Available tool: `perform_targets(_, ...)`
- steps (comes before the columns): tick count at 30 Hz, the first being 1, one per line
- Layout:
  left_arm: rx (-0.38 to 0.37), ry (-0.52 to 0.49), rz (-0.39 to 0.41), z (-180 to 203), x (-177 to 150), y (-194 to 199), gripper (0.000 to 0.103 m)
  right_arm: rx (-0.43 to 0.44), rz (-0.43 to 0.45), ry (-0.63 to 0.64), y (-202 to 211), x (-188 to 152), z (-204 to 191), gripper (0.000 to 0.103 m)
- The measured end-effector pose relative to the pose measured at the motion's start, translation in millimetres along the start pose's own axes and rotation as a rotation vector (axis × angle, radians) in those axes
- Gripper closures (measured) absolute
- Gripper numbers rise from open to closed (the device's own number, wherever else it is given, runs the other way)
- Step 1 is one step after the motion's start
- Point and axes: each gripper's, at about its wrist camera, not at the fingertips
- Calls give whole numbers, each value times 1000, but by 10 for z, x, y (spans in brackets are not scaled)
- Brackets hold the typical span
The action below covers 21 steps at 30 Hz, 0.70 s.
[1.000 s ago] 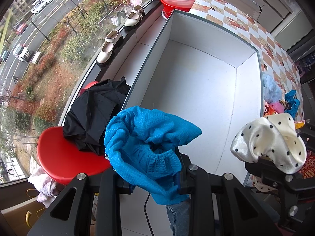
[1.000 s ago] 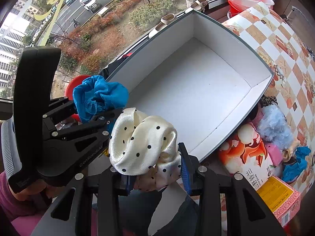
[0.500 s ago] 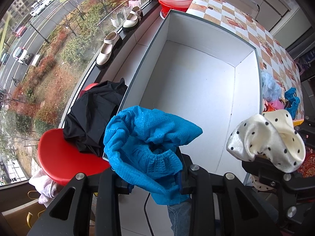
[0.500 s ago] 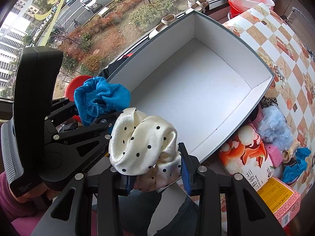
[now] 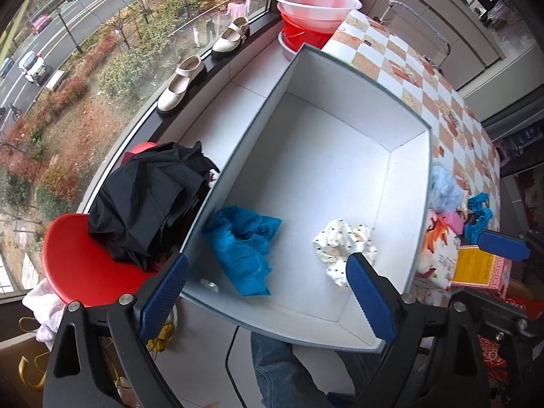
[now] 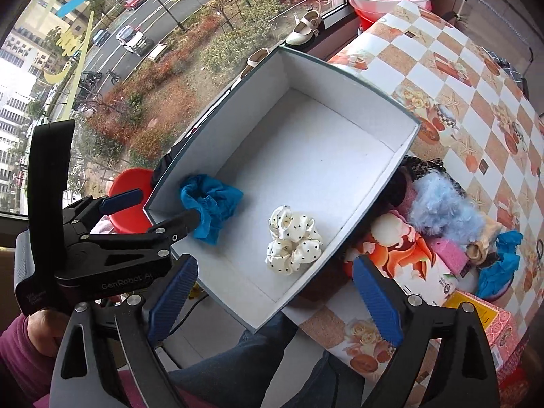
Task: Organize soft objects
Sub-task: 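Open the left gripper dropping the blue cloth while the right gripper drops the scrunchie into the box, then grasp the beige knit sock with the left gripper while the right gripper grasps the striped purple sock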
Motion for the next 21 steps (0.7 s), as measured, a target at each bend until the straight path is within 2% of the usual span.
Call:
perform_targets(4,-161,-33,-3,347,138,132,8,-11,42,-58,343,25,236,9)
perform_targets(9,-258,-156,-11,1039,320,249,8,-72,121,-160,877,30,811,9)
perform_targets(14,-265,-292,-58,1774,400,80,8,-198,161,-273,1298,-101,1643,9)
perform_targets(15,-256,-314,-75,1916,398,9,8,-221,156,-299,1332,-143,1833,0)
perform_targets(18,-244,-347,-132,2270,388,-260,8,-265,130,-367,1351,-290,2402,0)
perform_targets(21,-234,-352,-200,2536,375,-578,8,-274,83,-415,1226,-444,2877,0)
Point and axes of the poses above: each gripper's, at about its wrist camera, not at the fingertips, and y roughly against the way its jaws point, z to its right, x to its top, and after that the axes turned 13 degrees about z, right-handed
